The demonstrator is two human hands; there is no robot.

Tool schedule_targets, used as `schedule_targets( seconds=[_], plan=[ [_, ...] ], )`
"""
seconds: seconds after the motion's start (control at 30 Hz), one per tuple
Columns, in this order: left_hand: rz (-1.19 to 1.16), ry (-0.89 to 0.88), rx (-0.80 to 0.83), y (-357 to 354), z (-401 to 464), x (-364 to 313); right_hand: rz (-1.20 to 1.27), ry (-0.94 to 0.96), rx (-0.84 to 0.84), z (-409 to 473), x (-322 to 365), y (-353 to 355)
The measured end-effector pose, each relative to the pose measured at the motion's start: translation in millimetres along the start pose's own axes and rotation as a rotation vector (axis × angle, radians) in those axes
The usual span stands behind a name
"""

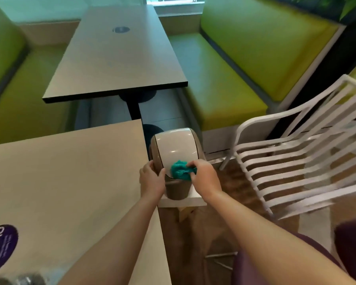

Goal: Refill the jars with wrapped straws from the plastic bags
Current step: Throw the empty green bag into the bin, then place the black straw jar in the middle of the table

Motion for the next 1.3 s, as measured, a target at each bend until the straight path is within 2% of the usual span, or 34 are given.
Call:
schedule_targets(
  seconds=[0.1,0.27,0.47,0.6,0.83,0.93,1.17,1.3],
  plan=[
    [0.081,-0.041,-0.065,-6,17,-3,-0.091,0.081,0.021,29,-6,-10],
    [0.196,-0.084,-0.054,-18,27,7,-0.256,0.187,0.148,47,-7,-30],
    [0.189,-0.077,-0.048,-21,29,13,-0.261,0.127,0.29,50,-6,-49],
    [0.216,-0.039,0.002,-15,19,12,-0.24,0.1,0.278,41,-4,-48],
    [0.202,0.011,0.001,24,-41,15,-0.126,0.037,0.212,-21,25,-31],
    [0.148,0.019,0.026,51,-81,24,-0.1,0.068,0.16,-67,50,-23],
    [0.131,-0.029,0.054,129,-179,57,0.02,-0.001,0.097,-179,114,-20],
    [0.137,-0.062,0.063,172,-222,86,0.086,-0.036,0.119,-236,148,-31]
  ],
)
Point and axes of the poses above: each hand's wrist, its own z-axis towards the middle knuckle, its own y-axis out of the back of the hand, x = y × z, the point moved 1 cm from there along z, towards the middle knuckle, and after that the axes turned 3 degrees about y, right-handed, at the moved point
